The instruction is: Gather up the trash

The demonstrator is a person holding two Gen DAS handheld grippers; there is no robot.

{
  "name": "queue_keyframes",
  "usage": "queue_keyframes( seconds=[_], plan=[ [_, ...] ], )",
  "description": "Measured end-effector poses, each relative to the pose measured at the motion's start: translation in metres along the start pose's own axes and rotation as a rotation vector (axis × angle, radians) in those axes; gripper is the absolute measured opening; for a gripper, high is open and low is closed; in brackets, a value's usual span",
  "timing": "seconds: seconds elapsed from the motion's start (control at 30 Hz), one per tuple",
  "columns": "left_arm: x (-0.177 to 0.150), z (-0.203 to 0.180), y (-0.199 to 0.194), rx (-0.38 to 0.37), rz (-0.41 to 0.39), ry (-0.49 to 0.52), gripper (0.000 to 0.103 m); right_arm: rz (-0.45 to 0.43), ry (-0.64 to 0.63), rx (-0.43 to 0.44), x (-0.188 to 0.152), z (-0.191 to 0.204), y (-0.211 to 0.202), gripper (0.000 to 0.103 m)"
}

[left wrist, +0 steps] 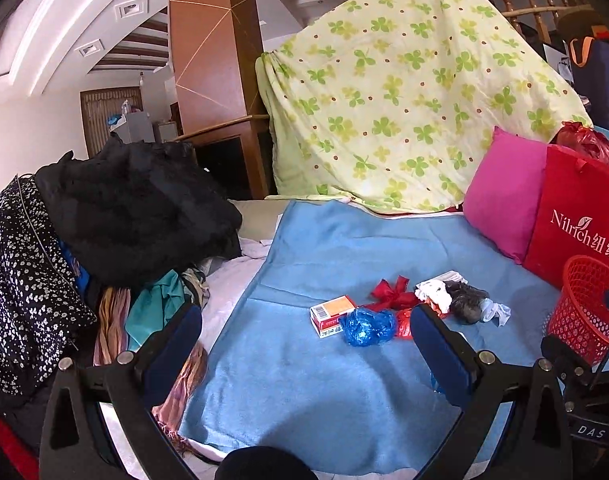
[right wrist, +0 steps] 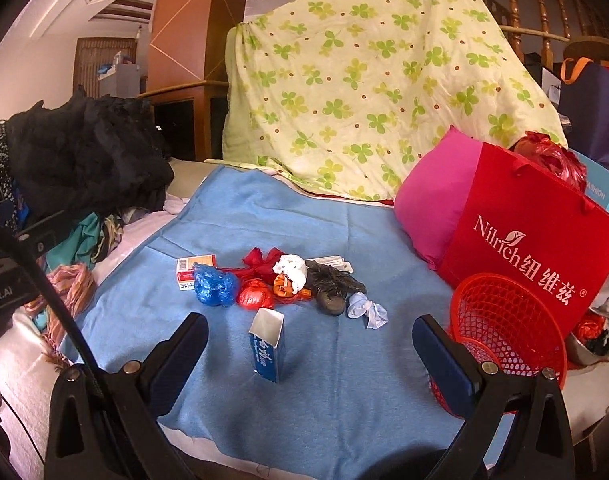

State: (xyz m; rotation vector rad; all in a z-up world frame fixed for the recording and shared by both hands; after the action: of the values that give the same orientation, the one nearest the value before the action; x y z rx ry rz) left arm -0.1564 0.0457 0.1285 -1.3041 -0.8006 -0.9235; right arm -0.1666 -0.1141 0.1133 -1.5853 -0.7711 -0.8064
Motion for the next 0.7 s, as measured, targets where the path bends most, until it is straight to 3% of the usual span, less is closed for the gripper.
queue_keyframes(
  seconds=[0.7],
  plan=[
    [-0.009,0.007,0.007,-0.010,0.027,-0.012,0.103,-0.020,-0.043,-0.025,0.003,0.015,-0.005,0.103]
  ],
)
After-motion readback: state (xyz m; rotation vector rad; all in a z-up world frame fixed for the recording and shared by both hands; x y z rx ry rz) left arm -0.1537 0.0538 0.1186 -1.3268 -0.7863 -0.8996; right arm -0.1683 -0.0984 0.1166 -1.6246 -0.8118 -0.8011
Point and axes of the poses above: each gripper's, at about its wrist camera, not at the fingertips, and y roughly the way its jaws point, z to its left, x to its top, the point moved 8 cm from there along y, roughly the way its jaws point, and after that the axes turned 4 degrees about -x, right-handed, at the moved point
